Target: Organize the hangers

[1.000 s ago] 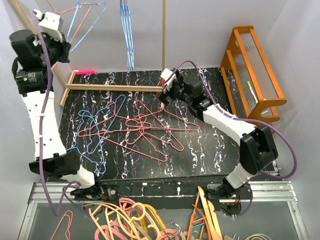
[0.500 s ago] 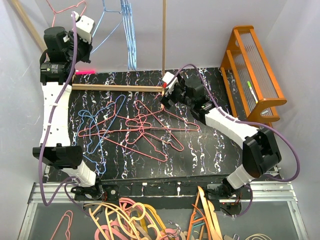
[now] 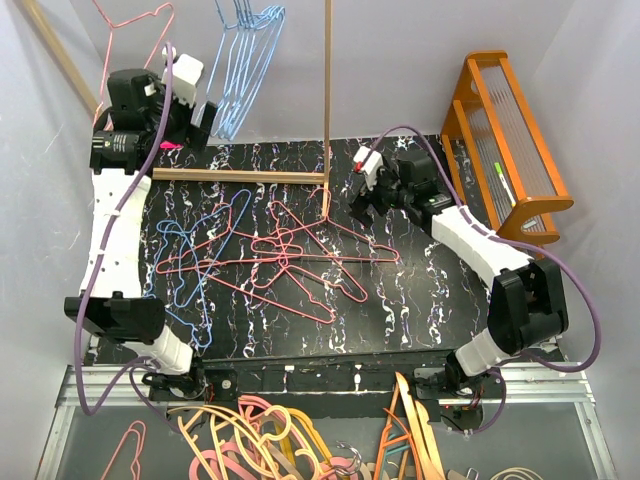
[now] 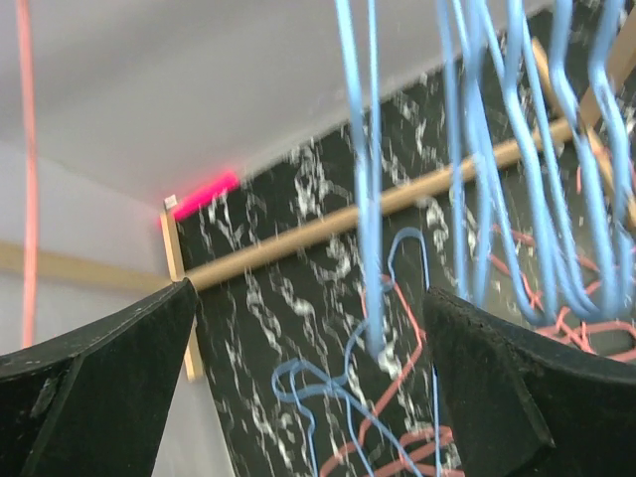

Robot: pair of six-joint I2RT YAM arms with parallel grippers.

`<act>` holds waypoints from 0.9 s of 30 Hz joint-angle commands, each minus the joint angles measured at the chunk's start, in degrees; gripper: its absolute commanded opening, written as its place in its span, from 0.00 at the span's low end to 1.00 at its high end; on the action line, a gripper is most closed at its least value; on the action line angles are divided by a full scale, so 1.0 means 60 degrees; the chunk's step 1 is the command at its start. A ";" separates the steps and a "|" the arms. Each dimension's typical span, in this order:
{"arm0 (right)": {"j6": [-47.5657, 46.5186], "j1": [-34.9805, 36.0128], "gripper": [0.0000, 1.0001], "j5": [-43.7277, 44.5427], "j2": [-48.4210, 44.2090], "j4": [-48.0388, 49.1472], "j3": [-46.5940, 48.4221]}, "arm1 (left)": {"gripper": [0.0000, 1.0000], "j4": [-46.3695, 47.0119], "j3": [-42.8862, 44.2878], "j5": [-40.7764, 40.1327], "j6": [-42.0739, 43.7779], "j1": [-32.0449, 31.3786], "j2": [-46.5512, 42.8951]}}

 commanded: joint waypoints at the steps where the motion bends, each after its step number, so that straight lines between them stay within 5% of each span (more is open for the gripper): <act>1: -0.1464 -0.0448 0.95 -0.1114 -0.0211 -0.1560 -0.0189 | 0.97 -0.0872 -0.1446 -0.1093 -0.0525 0.0262 -0.1344; 7: -0.2787 -0.0491 0.90 -0.1931 0.0503 -0.1401 -0.0461 | 0.97 -0.1493 -0.3432 -0.0718 -0.1084 0.1648 -0.2915; 15: -0.2286 -0.0486 0.85 -0.2766 0.2998 -0.1100 0.1954 | 0.97 -0.3015 -0.5161 0.0115 -0.0947 0.1857 -0.4635; 27: -0.1896 -0.0488 0.85 -0.4578 0.6005 -0.3108 0.5366 | 0.97 -0.3735 -0.6245 0.1498 -0.0988 0.2247 -0.5376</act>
